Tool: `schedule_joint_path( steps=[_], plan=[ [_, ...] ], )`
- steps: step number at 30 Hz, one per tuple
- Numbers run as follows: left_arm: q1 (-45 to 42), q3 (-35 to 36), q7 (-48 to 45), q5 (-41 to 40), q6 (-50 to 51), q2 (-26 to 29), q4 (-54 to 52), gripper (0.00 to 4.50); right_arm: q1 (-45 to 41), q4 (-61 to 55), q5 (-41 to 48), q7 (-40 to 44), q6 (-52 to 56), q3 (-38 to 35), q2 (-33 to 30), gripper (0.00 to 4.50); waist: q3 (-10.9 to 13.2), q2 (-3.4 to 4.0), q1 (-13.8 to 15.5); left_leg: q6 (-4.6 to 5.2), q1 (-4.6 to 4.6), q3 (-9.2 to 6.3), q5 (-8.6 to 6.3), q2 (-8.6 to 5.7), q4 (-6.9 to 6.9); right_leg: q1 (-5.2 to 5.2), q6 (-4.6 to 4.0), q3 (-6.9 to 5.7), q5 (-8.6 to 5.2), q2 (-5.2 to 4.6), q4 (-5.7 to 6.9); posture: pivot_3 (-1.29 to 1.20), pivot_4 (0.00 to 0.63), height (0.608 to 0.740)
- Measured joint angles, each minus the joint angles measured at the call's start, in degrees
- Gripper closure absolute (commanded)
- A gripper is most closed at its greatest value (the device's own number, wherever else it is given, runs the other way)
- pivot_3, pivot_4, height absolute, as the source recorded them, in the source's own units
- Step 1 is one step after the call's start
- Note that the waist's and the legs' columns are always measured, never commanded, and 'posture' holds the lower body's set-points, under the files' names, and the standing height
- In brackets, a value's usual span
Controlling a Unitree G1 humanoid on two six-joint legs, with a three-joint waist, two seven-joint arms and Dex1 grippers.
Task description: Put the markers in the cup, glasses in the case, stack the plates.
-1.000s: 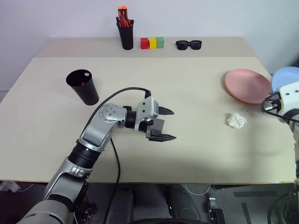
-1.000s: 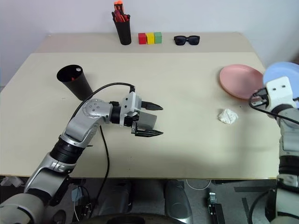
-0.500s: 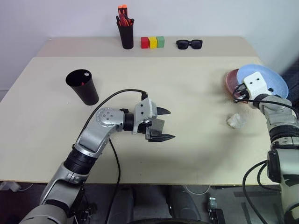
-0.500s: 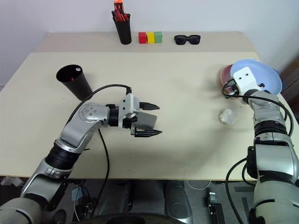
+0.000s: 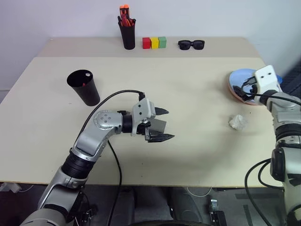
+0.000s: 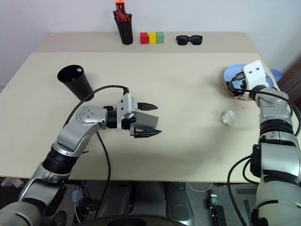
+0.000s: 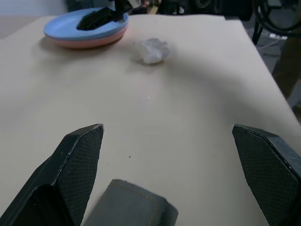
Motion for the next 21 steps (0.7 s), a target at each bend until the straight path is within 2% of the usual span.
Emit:
schedule_joint_path(
  steps=[4,8,15,21],
  plan=[
    [-1.0,-0.1,-1.5,-0.5,-0.2,-0.3,1.8,0.0,16.1,-19.9,8.6,8.6,13.7,-5.5,-4.2,0.05,0.0,0.02,0.1,0.07,-0.02,-0.01,-0.04,-0.02,0.05,0.04,0.01,-0.02,0.0,-0.02,-0.08,0.0,0.15,0.74],
    [-2.2,-0.4,-2.7,-0.5,-0.5,-1.6,4.0,0.0,24.6,-30.2,12.7,10.7,22.7,-9.2,-6.7,0.05,0.0,0.07,-0.9,0.08,0.09,0.13,-0.04,-0.01,0.06,0.04,0.0,0.12,0.01,0.01,-0.02,0.0,0.15,0.74],
    [-3.4,-0.4,-4.7,-0.4,-2.0,-2.1,6.2,0.0,28.9,-33.4,14.6,11.3,28.5,-10.4,-6.7,0.05,0.0,0.09,-0.9,0.1,0.12,0.14,-0.02,0.01,0.1,0.07,0.0,0.14,0.02,0.03,0.02,0.0,0.15,0.74],
    [-3.4,-0.4,-4.7,-0.3,-2.0,-1.9,6.6,0.0,28.9,-33.3,14.5,12.1,29.3,-6.8,-4.5,0.05,0.0,0.09,-0.5,0.1,0.11,0.13,-0.02,0.01,0.11,0.07,0.0,0.13,0.02,0.02,0.02,0.0,0.15,0.74]
  ],
)
